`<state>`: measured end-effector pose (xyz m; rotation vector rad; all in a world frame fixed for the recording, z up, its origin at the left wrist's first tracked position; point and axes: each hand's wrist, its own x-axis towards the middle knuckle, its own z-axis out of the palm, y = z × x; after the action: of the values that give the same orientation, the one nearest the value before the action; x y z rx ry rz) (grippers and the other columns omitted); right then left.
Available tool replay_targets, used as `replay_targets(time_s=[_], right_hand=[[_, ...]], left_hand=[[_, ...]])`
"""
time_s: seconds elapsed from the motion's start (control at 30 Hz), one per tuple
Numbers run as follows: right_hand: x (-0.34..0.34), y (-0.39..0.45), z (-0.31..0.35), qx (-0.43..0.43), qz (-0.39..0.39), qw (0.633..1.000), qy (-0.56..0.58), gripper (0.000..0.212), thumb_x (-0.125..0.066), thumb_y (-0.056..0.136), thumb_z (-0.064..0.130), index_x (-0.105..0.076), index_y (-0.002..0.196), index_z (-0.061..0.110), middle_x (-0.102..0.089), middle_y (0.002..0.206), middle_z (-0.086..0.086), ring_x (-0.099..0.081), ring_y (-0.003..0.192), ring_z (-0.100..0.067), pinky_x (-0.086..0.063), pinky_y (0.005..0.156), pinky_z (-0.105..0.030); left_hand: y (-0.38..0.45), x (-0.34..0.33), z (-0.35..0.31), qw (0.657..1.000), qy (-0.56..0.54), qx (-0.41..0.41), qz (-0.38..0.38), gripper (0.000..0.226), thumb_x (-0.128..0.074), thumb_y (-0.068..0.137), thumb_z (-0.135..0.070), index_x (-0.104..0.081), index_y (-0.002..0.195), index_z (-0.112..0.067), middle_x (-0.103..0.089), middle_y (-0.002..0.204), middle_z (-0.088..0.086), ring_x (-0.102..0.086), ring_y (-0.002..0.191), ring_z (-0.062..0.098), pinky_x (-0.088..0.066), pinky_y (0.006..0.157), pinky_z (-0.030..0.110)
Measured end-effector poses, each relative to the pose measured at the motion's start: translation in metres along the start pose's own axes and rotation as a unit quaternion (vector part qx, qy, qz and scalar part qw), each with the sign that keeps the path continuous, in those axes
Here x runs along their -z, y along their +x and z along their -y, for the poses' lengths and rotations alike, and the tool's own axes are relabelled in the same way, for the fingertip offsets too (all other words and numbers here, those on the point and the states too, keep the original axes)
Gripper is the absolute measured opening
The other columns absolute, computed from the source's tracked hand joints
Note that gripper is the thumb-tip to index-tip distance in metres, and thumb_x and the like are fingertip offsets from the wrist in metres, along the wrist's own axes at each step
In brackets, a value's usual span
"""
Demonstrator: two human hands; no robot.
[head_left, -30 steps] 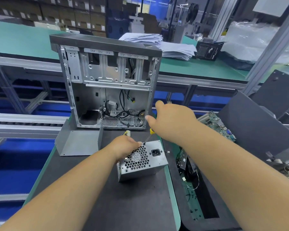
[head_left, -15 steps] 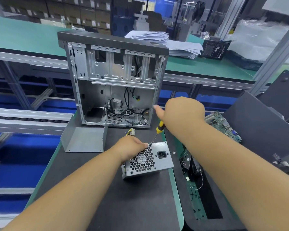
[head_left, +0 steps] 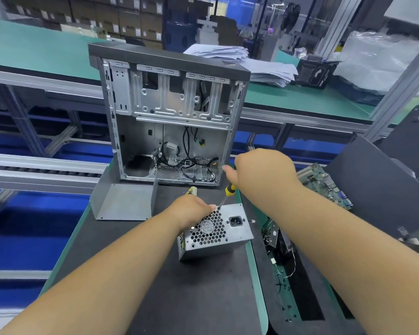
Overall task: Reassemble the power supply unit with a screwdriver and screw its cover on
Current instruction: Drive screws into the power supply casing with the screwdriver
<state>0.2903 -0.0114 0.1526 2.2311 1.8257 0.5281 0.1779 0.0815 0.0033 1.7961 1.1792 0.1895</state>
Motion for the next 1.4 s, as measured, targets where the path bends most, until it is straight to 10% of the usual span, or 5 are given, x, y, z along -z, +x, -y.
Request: replay_targets(time_s=[0.33,0.67,0.93,1.23,1.4], right_hand=[[0.006,-0.009,-0.013,0.131,0.093,0.954,0.251,0.015,-0.05,0.099,0.032,-0.043,0.108,0.023,-0.051,0.106,0.003,-0.051,0.09,-0.02,-0.033,0.065,-0.034],[-0.013,-0.001,-0.007,-0.093,-0.013,0.996,0.003,0.049,-0.028,0.104,0.044,-0.044,0.069,0.014,-0.038,0.059,0.001,-0.032,0.049,-0.018,-0.022,0.046,-0.023],[-0.001,-0.007,-0.021,0.123,0.088,0.957,0.247,0.006,-0.051,0.098,0.03,-0.045,0.099,0.03,-0.049,0.095,0.009,-0.048,0.08,-0.014,-0.032,0.062,-0.031],[-0.019,0.0,0.007,-0.115,-0.04,0.991,0.06,0.045,-0.039,0.102,0.038,-0.032,0.063,0.019,-0.035,0.059,0.002,-0.03,0.049,-0.019,-0.019,0.045,-0.026],[-0.008,-0.003,-0.011,0.023,0.071,0.958,0.279,0.013,-0.046,0.099,0.035,-0.043,0.102,0.022,-0.05,0.091,0.0,-0.05,0.073,-0.018,-0.03,0.053,-0.031]], left_hand=[[0.0,0.003,-0.003,1.0,0.006,0.004,0.005,0.036,-0.06,0.092,-0.046,-0.067,0.086,-0.01,-0.062,0.086,0.003,-0.057,0.09,0.023,-0.045,0.082,0.031],[-0.007,0.004,-0.008,0.998,0.059,-0.002,-0.003,0.048,-0.054,0.095,-0.045,-0.068,0.107,0.0,-0.063,0.093,0.01,-0.056,0.09,0.025,-0.044,0.083,0.032],[-0.006,0.004,-0.007,0.999,0.033,-0.007,0.004,0.038,-0.057,0.094,-0.044,-0.063,0.088,-0.007,-0.061,0.093,0.011,-0.054,0.089,0.026,-0.046,0.091,0.037],[-0.006,0.003,-0.007,1.0,0.019,0.002,0.008,0.034,-0.059,0.093,-0.044,-0.061,0.088,-0.011,-0.062,0.096,0.012,-0.055,0.092,0.027,-0.045,0.087,0.036],[-0.004,0.005,-0.007,1.0,0.02,0.01,0.01,0.04,-0.059,0.092,-0.047,-0.069,0.09,-0.008,-0.062,0.095,0.01,-0.056,0.091,0.026,-0.044,0.082,0.031]])
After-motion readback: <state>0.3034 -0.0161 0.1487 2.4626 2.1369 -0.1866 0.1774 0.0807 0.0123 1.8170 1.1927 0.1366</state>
